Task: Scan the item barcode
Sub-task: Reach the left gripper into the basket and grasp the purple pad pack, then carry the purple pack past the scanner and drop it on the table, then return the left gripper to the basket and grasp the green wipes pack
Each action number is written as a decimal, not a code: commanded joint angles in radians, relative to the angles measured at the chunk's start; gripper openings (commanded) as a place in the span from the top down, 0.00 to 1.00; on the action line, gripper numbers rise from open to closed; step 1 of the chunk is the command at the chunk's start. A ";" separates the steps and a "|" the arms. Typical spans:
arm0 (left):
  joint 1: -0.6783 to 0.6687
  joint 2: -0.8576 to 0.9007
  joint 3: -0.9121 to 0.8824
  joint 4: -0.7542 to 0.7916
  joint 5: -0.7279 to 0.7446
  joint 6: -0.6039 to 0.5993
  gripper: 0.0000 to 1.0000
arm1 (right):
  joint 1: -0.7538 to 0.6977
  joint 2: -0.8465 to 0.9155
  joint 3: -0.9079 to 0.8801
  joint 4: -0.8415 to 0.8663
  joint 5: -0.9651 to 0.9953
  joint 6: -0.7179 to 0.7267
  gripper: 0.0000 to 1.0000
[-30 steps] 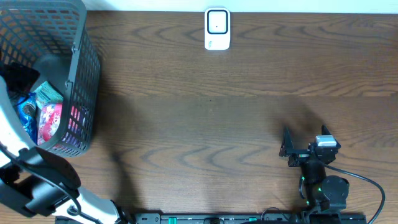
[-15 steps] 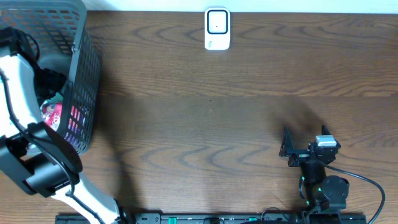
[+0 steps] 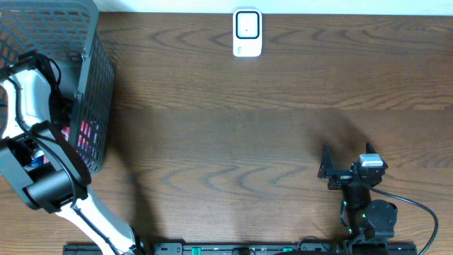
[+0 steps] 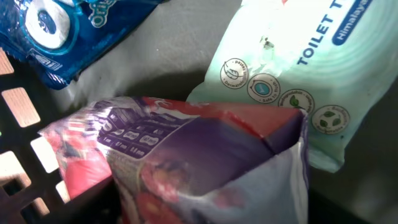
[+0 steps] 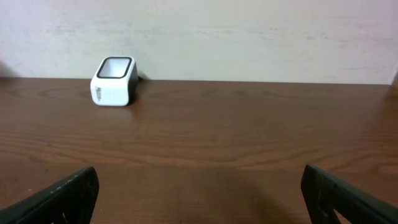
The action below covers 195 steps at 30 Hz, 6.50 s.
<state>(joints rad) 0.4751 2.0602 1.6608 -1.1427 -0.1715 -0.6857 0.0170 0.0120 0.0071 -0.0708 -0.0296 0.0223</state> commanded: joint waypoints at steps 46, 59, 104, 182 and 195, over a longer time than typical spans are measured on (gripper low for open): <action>-0.707 -0.765 0.108 0.319 0.409 0.274 0.93 | -0.008 -0.005 -0.002 -0.004 -0.003 0.010 0.01; -1.036 -0.244 0.108 0.483 0.130 0.298 0.93 | -0.008 -0.005 -0.002 -0.004 -0.003 0.010 0.01; -0.537 -0.475 0.108 0.455 0.010 0.485 0.20 | -0.008 -0.005 -0.002 -0.004 -0.003 0.010 0.01; -0.011 -0.089 0.032 0.270 -0.020 0.224 0.93 | -0.008 -0.005 -0.002 -0.004 -0.003 0.010 0.01; -0.017 -0.589 0.032 0.364 0.379 0.189 0.93 | -0.008 -0.005 -0.002 -0.004 -0.003 0.010 0.01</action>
<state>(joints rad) 0.4625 1.5551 1.6817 -0.7780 0.0528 -0.4747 0.0170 0.0120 0.0071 -0.0708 -0.0296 0.0223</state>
